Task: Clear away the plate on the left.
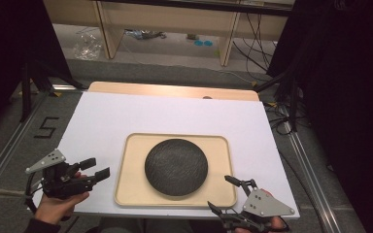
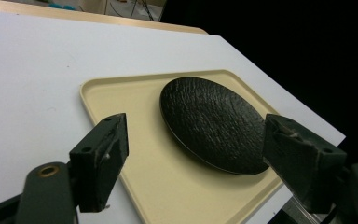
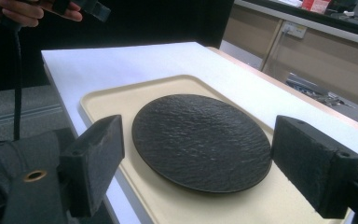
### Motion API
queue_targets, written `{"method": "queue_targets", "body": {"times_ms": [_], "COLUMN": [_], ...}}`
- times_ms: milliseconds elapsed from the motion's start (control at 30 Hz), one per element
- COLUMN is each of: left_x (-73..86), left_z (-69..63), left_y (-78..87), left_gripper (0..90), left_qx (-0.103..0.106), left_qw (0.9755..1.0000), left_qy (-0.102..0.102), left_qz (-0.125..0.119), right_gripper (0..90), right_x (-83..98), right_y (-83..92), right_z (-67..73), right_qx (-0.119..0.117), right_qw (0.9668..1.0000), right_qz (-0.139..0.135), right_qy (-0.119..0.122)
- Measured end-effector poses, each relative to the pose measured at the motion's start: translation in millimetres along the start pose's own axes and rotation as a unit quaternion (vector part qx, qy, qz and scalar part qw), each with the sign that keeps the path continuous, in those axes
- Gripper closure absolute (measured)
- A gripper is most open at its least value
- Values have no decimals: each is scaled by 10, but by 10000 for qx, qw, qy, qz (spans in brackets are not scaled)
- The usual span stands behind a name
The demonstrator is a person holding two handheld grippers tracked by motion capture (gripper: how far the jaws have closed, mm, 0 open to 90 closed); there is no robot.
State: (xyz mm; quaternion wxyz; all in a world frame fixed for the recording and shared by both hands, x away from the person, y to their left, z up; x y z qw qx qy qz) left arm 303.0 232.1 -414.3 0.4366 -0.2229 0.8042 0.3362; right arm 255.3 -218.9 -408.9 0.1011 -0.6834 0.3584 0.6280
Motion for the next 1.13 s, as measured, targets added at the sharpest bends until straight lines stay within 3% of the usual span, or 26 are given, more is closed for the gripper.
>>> {"method": "queue_targets", "body": {"times_ms": [100, 133, 233, 467, 533, 600, 733, 867, 1133], "left_x": [7, 11, 20, 64, 81, 94, 129, 153, 160], "left_z": [-35, -49, -85, -198, -224, -237, -306, -344, -313], "left_y": [12, 15, 34, 69, 80, 93, 102, 83, 73], "left_gripper": [206, 206, 204, 201, 200, 200, 201, 199, 199], "left_qx": [-22, -19, 112, 71, 137, 257, 99, 121, 103], "left_qw": [9999, 10000, 9999, 9987, 9988, 9992, 9984, 9977, 9984], "left_qy": [-123, -63, -106, -500, -466, -290, -558, -668, -553], "left_qz": [16, 11, -40, -51, -60, -110, -63, 20, 34], "right_gripper": [182, 182, 181, 181, 181, 181, 182, 181, 182], "right_x": [-3, 0, -4, 1, 2, -1, 3, 5, 2], "right_y": [-4, -2, -1, -2, -1, -2, -2, -7, -9], "right_z": [-1, 1, 1, 7, 9, 8, 12, 17, 18], "right_qx": [-1, -4, 5, -8, -19, -11, -39, -17, -34], "right_qw": [10000, 10000, 10000, 10000, 10000, 10000, 10000, 10000, 10000], "right_qz": [-20, -7, -23, -8, 0, -13, 10, 27, 23], "right_qy": [-5, -7, -14, -7, -4, -2, -3, 37, 15]}}
Point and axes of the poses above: each handheld gripper's, and its own axes: y roughly backward along the jaws, x roughly out of its underside, z roughly to its left, the point moved 2 cm from there along -y, roughly forward along the jaws, and after that the axes turned 1 degree about y, right-handed, at the moved point
